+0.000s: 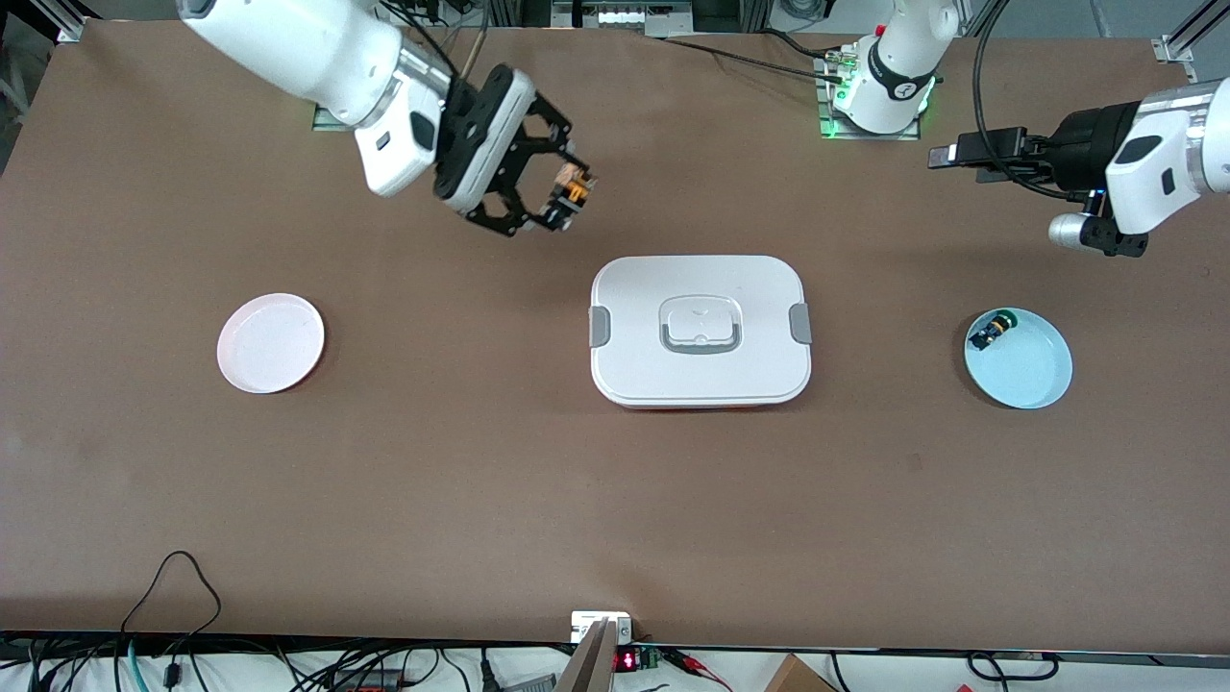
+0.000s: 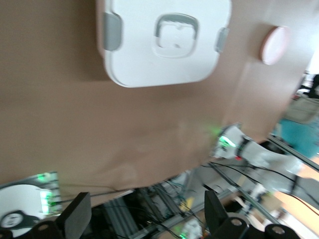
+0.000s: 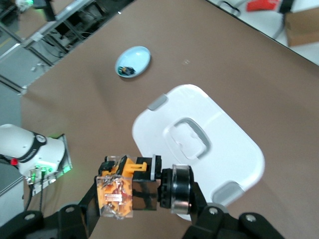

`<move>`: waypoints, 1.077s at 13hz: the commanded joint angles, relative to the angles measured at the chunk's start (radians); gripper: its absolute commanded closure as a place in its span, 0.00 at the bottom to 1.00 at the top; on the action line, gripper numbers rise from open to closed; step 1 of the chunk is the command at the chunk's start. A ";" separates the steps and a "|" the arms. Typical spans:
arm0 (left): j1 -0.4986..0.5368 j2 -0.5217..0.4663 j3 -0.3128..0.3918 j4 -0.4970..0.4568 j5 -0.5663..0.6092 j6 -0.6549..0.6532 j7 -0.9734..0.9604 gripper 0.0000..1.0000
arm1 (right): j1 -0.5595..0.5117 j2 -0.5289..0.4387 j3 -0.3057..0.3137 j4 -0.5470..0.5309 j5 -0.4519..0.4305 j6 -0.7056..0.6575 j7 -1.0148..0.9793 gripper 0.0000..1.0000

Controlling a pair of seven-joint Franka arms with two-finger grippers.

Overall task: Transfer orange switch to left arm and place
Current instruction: 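Lift the orange switch with the right gripper and carry it above the box, then hold the switch with the right gripper while the left gripper reaches it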

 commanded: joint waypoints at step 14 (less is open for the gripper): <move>0.069 -0.115 -0.235 -0.460 -0.875 0.424 0.237 0.00 | 0.074 0.094 0.020 -0.052 0.929 0.044 -1.043 1.00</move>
